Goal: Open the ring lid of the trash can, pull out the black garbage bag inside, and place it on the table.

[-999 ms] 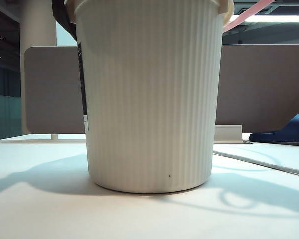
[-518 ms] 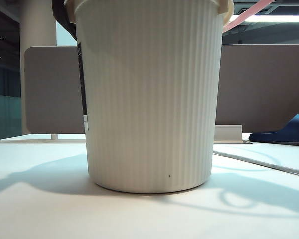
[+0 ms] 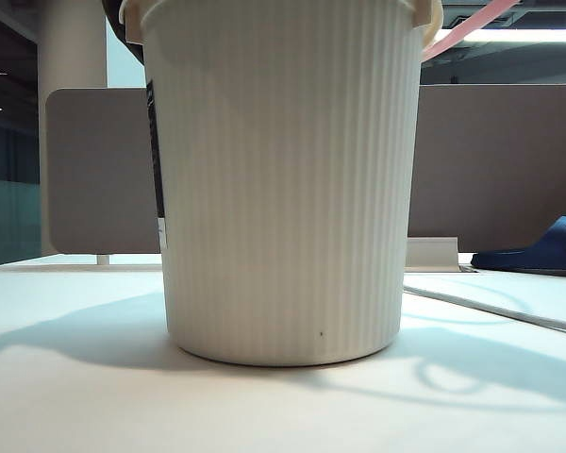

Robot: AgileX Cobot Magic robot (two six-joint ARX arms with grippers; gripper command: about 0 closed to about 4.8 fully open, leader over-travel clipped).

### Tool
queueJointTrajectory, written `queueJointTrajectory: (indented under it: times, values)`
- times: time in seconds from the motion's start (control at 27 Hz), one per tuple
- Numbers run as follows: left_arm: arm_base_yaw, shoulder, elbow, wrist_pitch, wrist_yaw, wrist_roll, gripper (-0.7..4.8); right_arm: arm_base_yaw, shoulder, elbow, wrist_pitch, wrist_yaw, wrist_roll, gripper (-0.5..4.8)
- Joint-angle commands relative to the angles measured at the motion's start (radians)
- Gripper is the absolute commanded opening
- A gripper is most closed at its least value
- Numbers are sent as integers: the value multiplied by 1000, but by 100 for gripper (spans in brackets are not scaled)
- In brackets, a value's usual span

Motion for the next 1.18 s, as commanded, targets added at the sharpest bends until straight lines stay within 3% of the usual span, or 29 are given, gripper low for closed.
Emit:
queueJointTrajectory:
  times: [0.04, 0.22, 0.52, 0.89, 1.07, 1.18]
  values:
    - [1, -2, 5, 63, 4, 42, -6, 2, -3, 5, 17, -15, 0, -5]
    - [3, -2, 34, 79, 27, 99, -6, 2, -3, 4, 17, -27, 1, -5]
    - [75, 1, 55, 82, 112, 94, -5, 2, -3, 4, 18, -48, 0, -5]
    - [88, 101, 208, 72, 232, 146, -6, 2, -3, 4, 18, -68, -2, -5]
    - [89, 102, 220, 61, 234, 147, -6, 2, -3, 4, 18, -70, -7, -3]
    - [90, 102, 220, 60, 233, 147, -6, 2, -3, 4, 18, -70, -11, 73]
